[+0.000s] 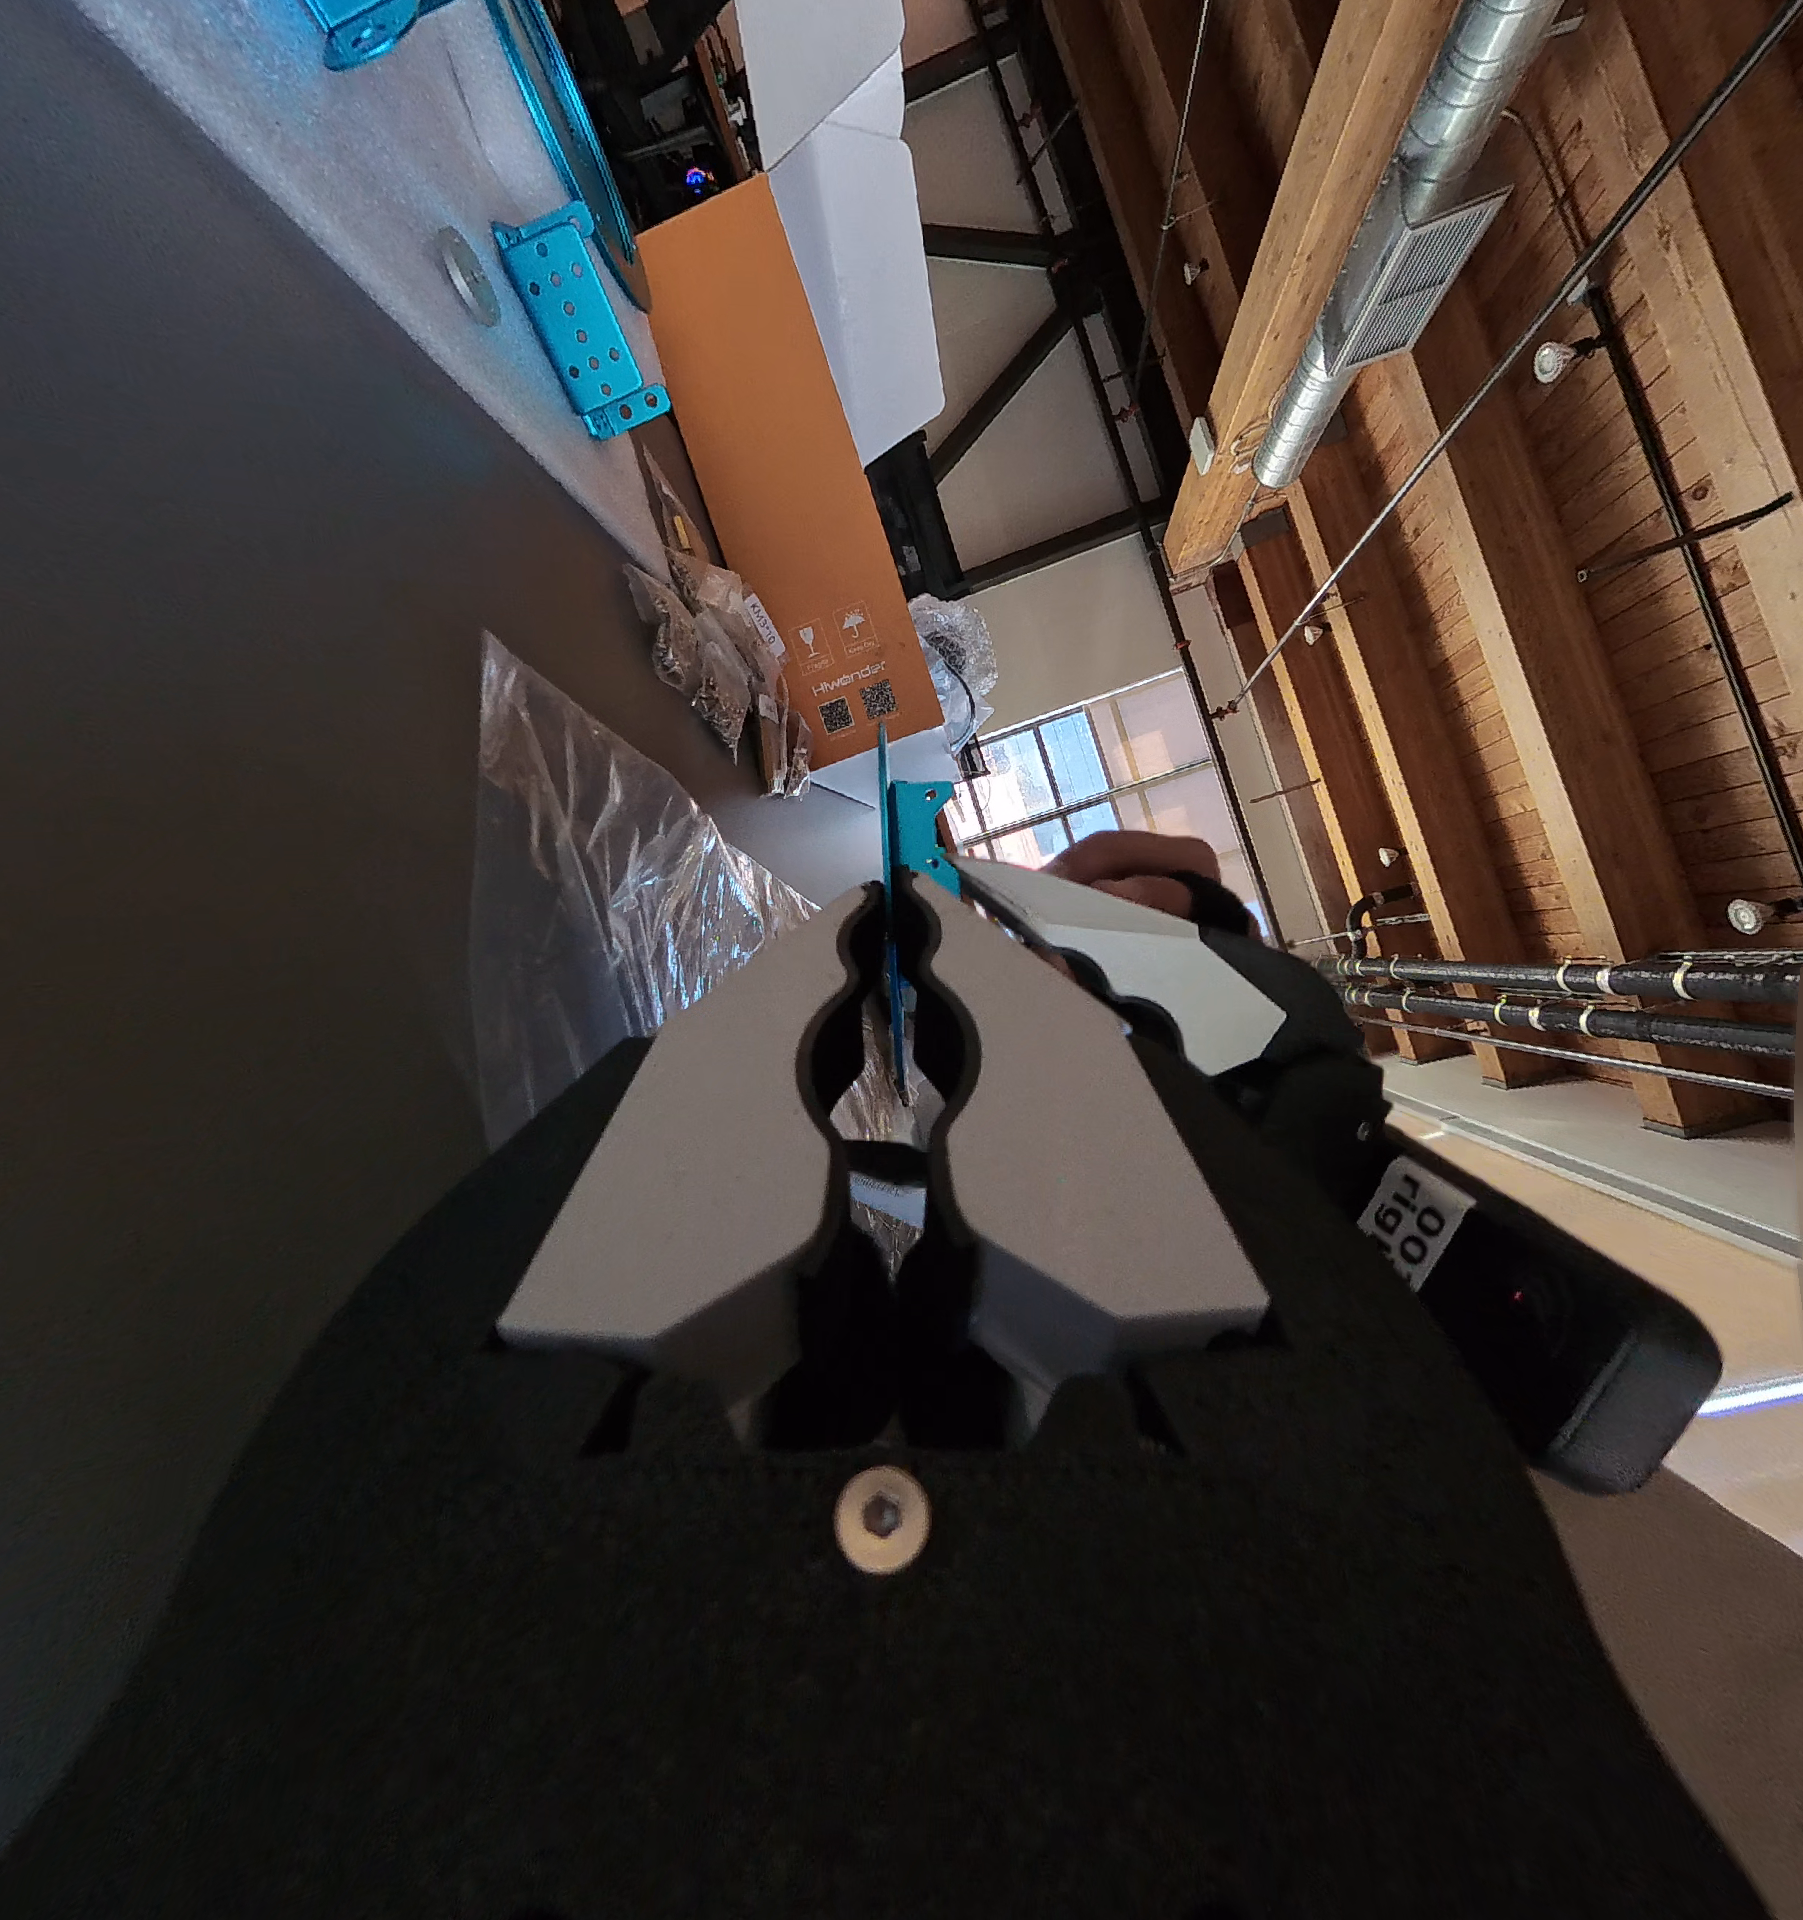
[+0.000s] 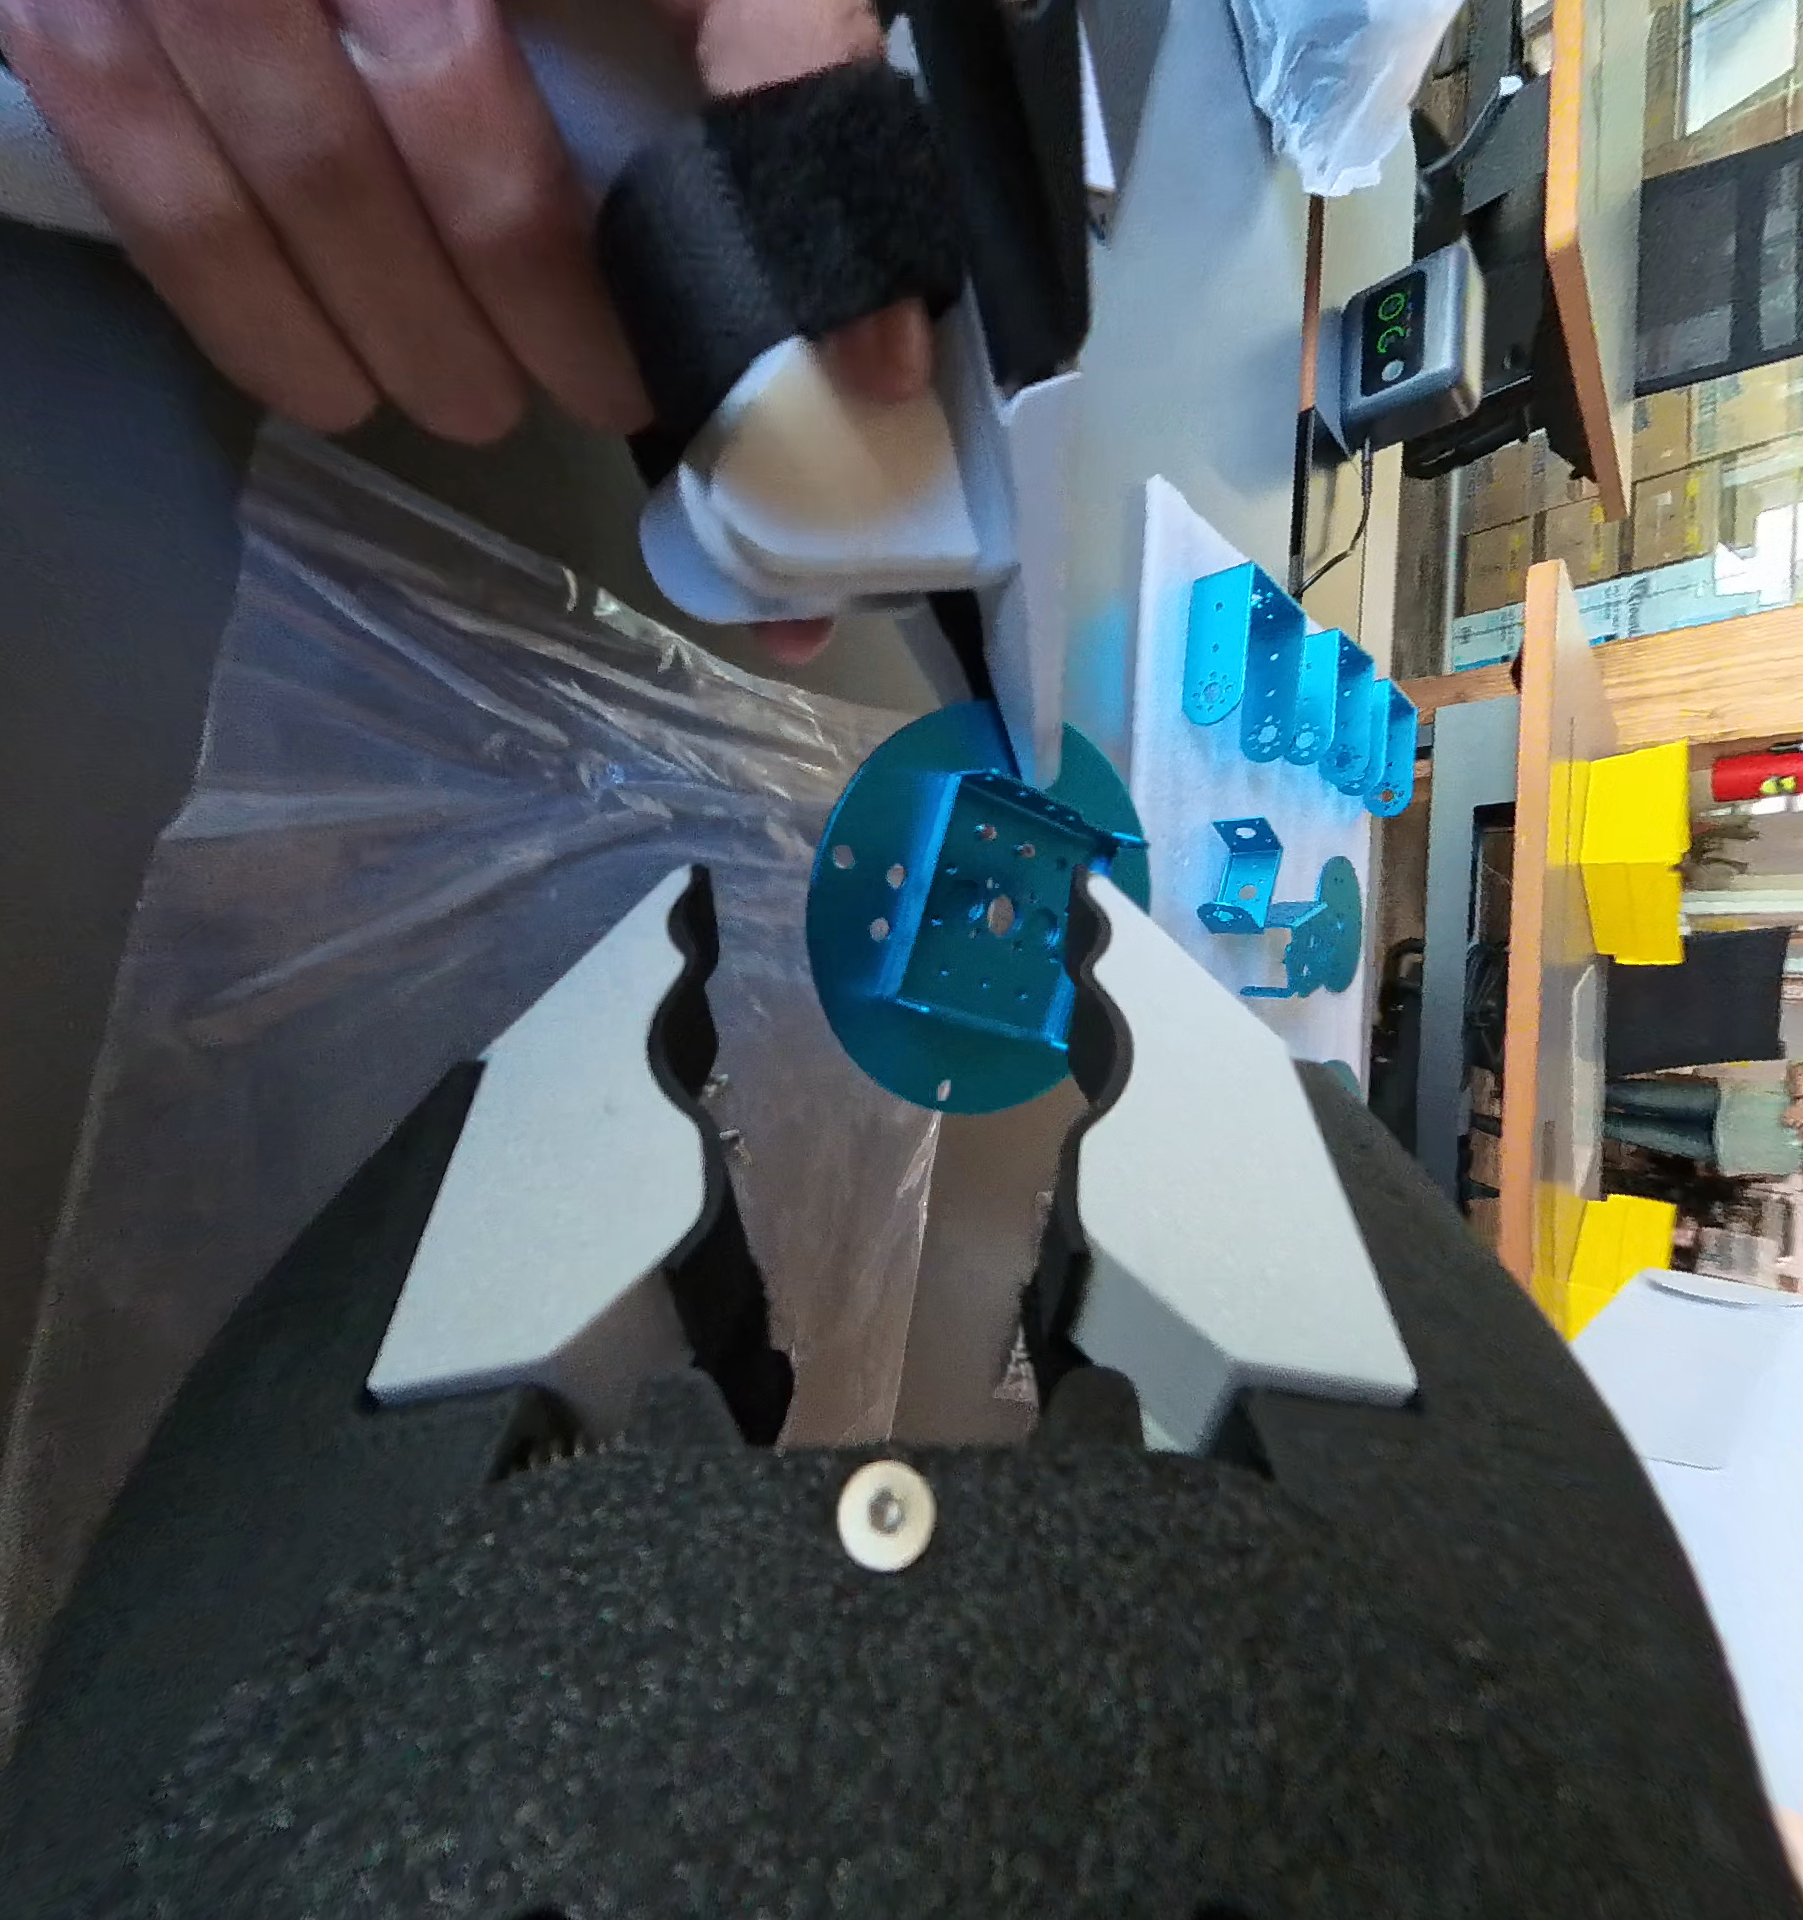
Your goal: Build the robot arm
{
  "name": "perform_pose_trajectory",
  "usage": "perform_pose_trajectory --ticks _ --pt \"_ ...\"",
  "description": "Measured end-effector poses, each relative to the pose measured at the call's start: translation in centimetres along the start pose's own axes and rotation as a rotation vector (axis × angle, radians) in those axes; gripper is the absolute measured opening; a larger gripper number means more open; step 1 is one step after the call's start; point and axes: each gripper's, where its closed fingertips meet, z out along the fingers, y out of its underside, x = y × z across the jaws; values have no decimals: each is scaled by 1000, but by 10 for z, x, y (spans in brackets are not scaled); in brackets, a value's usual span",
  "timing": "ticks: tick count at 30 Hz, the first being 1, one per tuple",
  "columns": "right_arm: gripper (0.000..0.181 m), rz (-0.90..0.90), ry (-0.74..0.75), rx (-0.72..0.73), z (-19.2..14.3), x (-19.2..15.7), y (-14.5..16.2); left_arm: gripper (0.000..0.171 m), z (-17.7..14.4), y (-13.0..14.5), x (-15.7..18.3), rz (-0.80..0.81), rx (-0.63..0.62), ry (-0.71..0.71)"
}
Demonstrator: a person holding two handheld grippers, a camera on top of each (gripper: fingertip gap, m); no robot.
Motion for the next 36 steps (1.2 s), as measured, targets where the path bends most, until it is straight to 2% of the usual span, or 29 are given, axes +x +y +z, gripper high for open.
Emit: perform_pose_trajectory --ticks 5,9,12,16,20,23,24,26,27,30,33,36 --pt "65 -118 73 -35 7 -4 -1 0 0 -1 0 -7 4 1" --pt "66 -134 88 -48 11 -5 2 0 -1 -2 -2 -22 6 1" --pt "66 -110 108 -21 5 -1 -3 0 -1 -1 -1 -11 7 -2" --pt "65 -96 165 -61 -4 4 0 0 -1 -1 -1 -21 7 2" --pt "65 -7 198 -81 -22 8 4 0 -2 -1 1 -42 9 18" --pt "67 194 126 -37 -38 14 15 0 -3 -4 7 -47 19 43" --pt "66 269 93 7 -43 17 18 0 -3 -4 8 -51 19 47" --pt "51 312 80 190 -54 24 11 0 -4 -5 10 -59 20 52" --pt "43 269 108 239 -56 24 12 0 -4 -5 11 -63 19 58" --pt "48 62 201 114 -39 9 25 0 -4 -6 12 -62 24 54" --pt "26 -122 366 83 -35 10 20 0 -3 -5 15 -67 23 61" --pt "31 -138 409 4 -26 13 28 0 -2 -4 17 -75 14 72"
